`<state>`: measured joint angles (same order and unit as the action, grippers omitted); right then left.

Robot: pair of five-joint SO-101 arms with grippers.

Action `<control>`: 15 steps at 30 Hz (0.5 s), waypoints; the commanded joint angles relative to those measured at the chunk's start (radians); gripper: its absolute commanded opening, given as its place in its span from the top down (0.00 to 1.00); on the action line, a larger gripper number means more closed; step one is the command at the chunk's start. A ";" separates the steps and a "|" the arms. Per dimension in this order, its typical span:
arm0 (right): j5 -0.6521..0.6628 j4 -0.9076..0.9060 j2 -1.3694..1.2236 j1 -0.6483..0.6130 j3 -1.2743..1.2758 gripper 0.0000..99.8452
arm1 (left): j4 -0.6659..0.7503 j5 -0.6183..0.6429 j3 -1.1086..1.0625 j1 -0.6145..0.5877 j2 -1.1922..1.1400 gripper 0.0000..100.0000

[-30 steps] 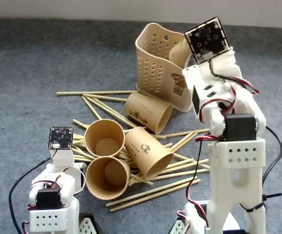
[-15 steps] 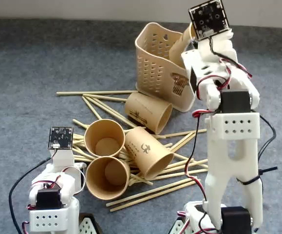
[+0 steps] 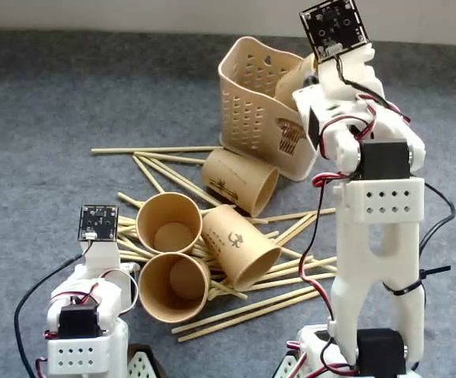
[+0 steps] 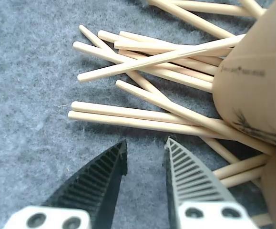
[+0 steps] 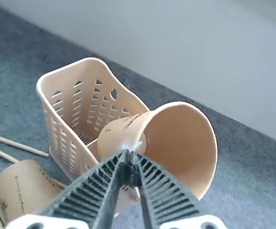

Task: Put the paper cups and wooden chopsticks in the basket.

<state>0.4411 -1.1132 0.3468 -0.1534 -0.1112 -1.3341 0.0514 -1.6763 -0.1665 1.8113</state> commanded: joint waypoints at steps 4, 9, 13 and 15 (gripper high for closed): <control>0.034 -0.097 0.005 -0.010 -0.122 0.98 | -0.002 0.000 -0.019 0.001 0.007 0.86; 0.031 -0.101 0.005 -0.008 -0.120 0.89 | -0.002 0.000 -0.019 0.001 0.007 0.86; 0.003 -0.094 0.004 -0.008 -0.120 0.84 | -0.002 0.000 -0.019 0.001 0.007 0.86; -0.018 -0.093 0.004 -0.007 -0.120 0.84 | -0.002 0.000 -0.019 0.001 0.007 0.86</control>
<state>0.4473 -1.2068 0.3437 -0.1519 -0.1803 -1.3341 0.0514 -1.6763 -0.1665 1.8113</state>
